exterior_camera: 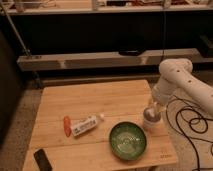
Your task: Place the white sponge in the ceramic cup
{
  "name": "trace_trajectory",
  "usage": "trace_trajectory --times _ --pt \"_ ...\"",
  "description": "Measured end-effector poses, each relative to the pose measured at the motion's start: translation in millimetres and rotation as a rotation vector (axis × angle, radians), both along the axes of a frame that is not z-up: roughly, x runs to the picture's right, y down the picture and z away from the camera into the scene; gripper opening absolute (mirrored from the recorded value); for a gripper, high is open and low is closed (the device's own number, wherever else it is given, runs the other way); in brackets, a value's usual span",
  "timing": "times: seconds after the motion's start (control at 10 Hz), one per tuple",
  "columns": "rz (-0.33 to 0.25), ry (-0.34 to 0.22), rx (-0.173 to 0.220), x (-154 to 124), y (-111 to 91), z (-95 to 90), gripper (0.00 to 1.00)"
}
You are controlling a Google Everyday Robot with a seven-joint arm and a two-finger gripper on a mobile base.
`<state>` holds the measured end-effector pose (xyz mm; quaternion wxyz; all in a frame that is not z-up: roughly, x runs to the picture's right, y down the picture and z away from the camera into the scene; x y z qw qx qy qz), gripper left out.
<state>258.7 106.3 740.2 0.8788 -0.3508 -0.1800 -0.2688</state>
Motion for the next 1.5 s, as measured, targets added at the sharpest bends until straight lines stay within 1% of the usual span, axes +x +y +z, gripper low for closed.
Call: trace_trajectory --times 0.1,0.3,0.5,0.6,0.7,0.8,0.9,1.5 --pt "-0.001 -0.003 0.002 0 0 -1.1 0.05" --pt "-0.009 -0.010 0.007 -9 -5 2.2 0.26" --pt "-0.012 -0.008 0.006 -9 -4 1.6 0.43" --pt "-0.010 -0.005 0.005 -6 -3 0.1 0.56" --pt "-0.013 -0.009 0.006 -8 -4 0.7 0.63" --pt "-0.017 -0.012 0.007 -11 -5 1.6 0.66" --pt "-0.022 -0.015 0.007 -13 -5 2.8 0.66" --pt "-0.040 -0.024 0.009 -22 -8 3.2 0.66"
